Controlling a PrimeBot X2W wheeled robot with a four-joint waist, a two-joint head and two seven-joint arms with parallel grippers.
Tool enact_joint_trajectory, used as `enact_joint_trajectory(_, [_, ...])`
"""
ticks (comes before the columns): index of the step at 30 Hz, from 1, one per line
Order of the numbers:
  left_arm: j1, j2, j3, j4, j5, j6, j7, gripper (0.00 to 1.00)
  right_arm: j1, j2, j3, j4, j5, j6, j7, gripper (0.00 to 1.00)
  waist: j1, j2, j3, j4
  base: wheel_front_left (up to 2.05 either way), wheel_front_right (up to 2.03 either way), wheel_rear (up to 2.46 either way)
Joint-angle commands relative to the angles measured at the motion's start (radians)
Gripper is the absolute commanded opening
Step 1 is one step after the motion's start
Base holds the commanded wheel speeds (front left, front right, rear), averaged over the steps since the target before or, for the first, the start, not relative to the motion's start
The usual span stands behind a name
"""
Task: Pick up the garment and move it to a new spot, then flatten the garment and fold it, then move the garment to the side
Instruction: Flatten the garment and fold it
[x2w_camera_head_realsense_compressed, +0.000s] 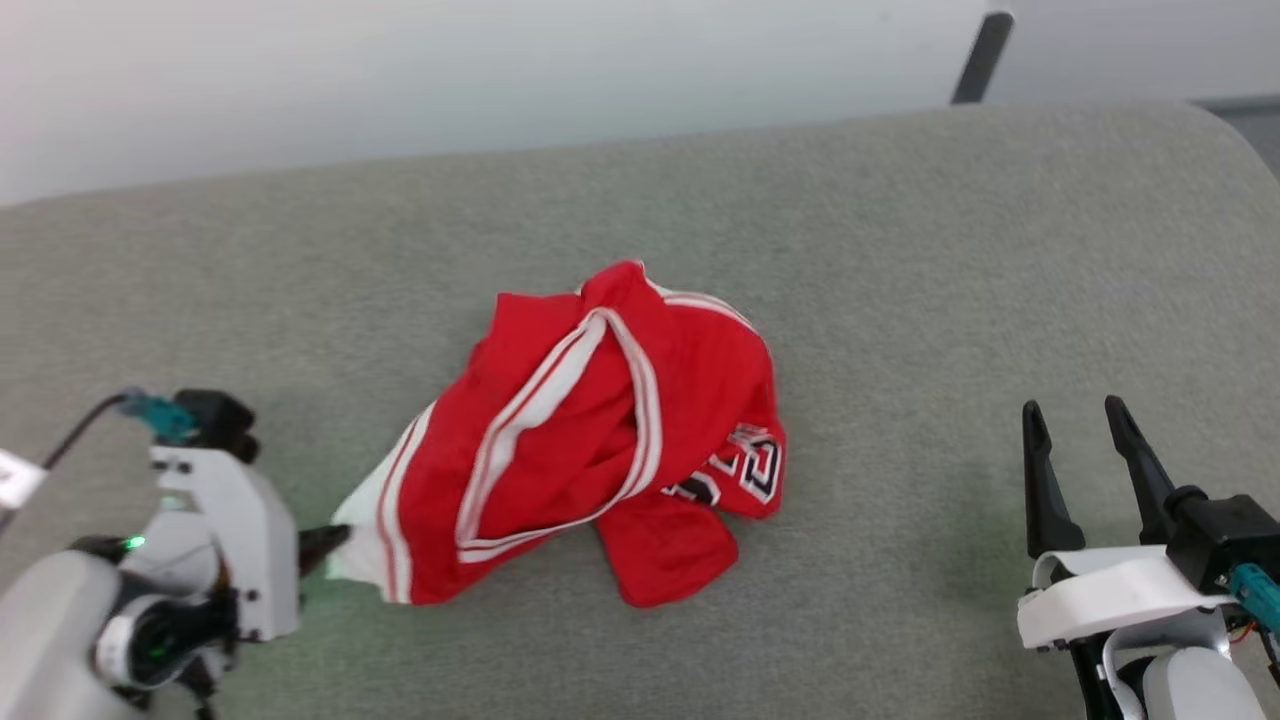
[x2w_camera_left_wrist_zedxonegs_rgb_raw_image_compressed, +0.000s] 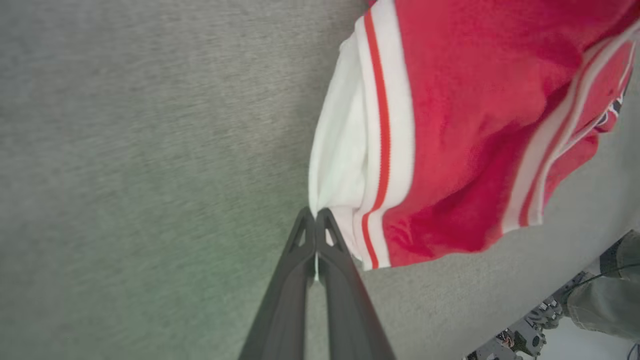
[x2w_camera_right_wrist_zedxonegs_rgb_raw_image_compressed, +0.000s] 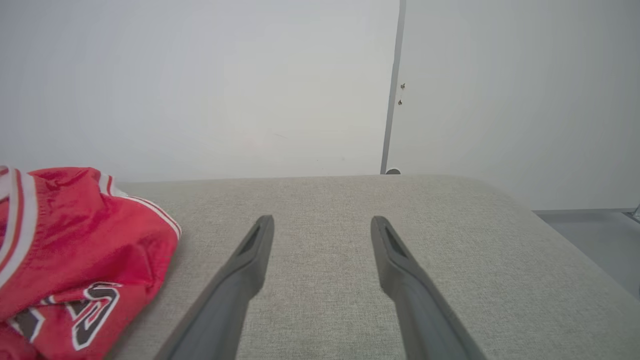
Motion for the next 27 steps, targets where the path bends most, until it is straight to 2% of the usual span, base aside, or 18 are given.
enact_joint_trajectory(1, [0.024, 0.018, 0.014, -0.009, -0.004, 0.010, -0.012, 0.00, 0.014, 0.000, -0.001, 0.003, -0.007, 0.000, -0.001, 1.00, 0.0000, 0.0000, -0.038, 0.039, 0.00, 0.00, 0.00])
enact_joint_trajectory(12, [0.128, 0.120, 0.086, 0.029, 0.009, 0.063, -0.081, 0.00, 0.041, 0.000, 0.020, 0.025, -0.014, 0.000, -0.001, 1.00, 0.0000, 0.0000, -0.090, 0.074, 0.00, 0.00, 0.00])
enact_joint_trajectory(17, [0.164, 0.131, 0.092, 0.075, 0.010, 0.078, -0.098, 0.00, 0.044, 0.000, 0.026, 0.029, -0.013, 0.000, -0.001, 1.00, 0.0000, 0.0000, -0.100, 0.074, 0.00, 0.00, 0.00])
enact_joint_trajectory(23, [0.183, 0.105, 0.096, 0.141, -0.001, 0.072, -0.132, 0.00, 0.054, 0.000, 0.033, 0.033, -0.010, 0.000, -0.001, 1.00, 0.0000, 0.0000, -0.099, 0.076, 0.00, 0.00, 0.00])
enact_joint_trajectory(24, [0.179, 0.098, 0.099, 0.149, -0.005, 0.069, -0.141, 0.10, 0.055, 0.000, 0.034, 0.034, -0.011, 0.000, -0.001, 1.00, 0.0000, 0.0000, -0.099, 0.077, 0.00, 0.00, 0.00])
enact_joint_trajectory(25, [0.174, 0.095, 0.100, 0.156, -0.006, 0.066, -0.144, 0.24, 0.055, 0.000, 0.035, 0.036, -0.010, 0.000, -0.001, 1.00, 0.0000, 0.0000, -0.098, 0.078, 0.00, 0.00, 0.00])
enact_joint_trajectory(27, [0.165, 0.092, 0.093, 0.164, 0.003, 0.061, -0.152, 0.42, 0.052, 0.000, 0.037, 0.039, -0.012, 0.000, -0.001, 1.00, 0.0000, 0.0000, -0.100, 0.084, 0.00, 0.00, 0.00])
